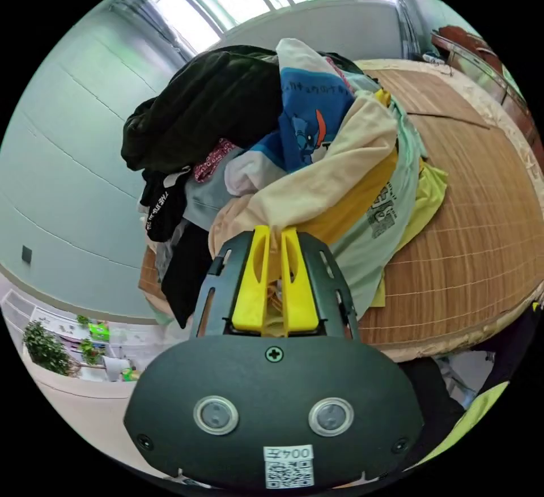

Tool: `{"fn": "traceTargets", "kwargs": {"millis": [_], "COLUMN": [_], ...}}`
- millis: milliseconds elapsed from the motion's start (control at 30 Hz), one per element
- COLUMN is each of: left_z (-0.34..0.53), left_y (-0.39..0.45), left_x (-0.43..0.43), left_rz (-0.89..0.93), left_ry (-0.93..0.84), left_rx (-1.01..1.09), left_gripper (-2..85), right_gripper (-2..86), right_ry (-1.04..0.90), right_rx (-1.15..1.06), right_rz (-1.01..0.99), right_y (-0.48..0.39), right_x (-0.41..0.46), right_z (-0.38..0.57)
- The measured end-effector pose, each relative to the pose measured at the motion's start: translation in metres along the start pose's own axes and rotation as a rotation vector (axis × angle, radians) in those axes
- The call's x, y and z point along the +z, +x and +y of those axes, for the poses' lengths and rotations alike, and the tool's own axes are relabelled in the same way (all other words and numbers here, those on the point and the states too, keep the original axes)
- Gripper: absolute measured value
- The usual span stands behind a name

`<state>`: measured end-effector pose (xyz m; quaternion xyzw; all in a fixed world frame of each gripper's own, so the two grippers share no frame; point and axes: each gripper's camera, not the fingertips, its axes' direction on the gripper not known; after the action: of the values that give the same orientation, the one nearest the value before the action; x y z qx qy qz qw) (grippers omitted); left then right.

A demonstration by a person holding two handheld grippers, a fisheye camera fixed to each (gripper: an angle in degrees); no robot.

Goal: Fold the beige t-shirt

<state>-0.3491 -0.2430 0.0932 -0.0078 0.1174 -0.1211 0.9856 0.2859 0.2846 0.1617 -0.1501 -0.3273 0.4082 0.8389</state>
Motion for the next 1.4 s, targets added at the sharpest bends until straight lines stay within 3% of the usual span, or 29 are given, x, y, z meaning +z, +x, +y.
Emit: {"fn": "traceTargets", "kwargs": {"millis": [300,567,700,800,967,1133,1300,1400], "left_z": [0.038,0.099,0.114,0.125,0.158,0.196,0.200,0.185], "left_y": [0.033,0.204,0.300,0.326,0.294,0.210,0.117,0.102], "left_x": [-0.131,-0.181,-0.152,-0.142,-0.185,-0.214,-0.167,-0.134], "left_rz": [0.448,0.619,0.629,0.644,0.799,0.652,0.526,0.593], "left_ry": [0.145,0.229,0.143,0.089,0.196,0.308,0.179,0.107], "left_rx": [0.016,0.188,0.236,0.205,0.132,-0.011,-0.212,-0.249], "left_gripper": [2.5,2.4,2.7,3.2,4.6,7.9,14.6,15.8], "right_gripper": [-0.7,-0.7,-0.7,-0.7,-0.7,-0.7,-0.7,-0.7], "right_ry": [0.034,0.050,0.055,0.059,0.068,0.051,0.032,0.028], "right_rx": [-0.010,-0.022,-0.018,-0.014,-0.006,-0.009,-0.004,0.015], "right_rz": [-0.042,-0.063,-0.071,-0.075,-0.096,-0.092,-0.065,-0.054], "right_y": [0.017,0.031,0.037,0.043,0.054,0.058,0.064,0.070], "right_x": [0.000,0.003,0.004,0.006,0.010,0.018,0.029,0.036], "right_z": [-0.003,-0.009,-0.012,-0.014,-0.018,-0.026,-0.032,-0.034]}}
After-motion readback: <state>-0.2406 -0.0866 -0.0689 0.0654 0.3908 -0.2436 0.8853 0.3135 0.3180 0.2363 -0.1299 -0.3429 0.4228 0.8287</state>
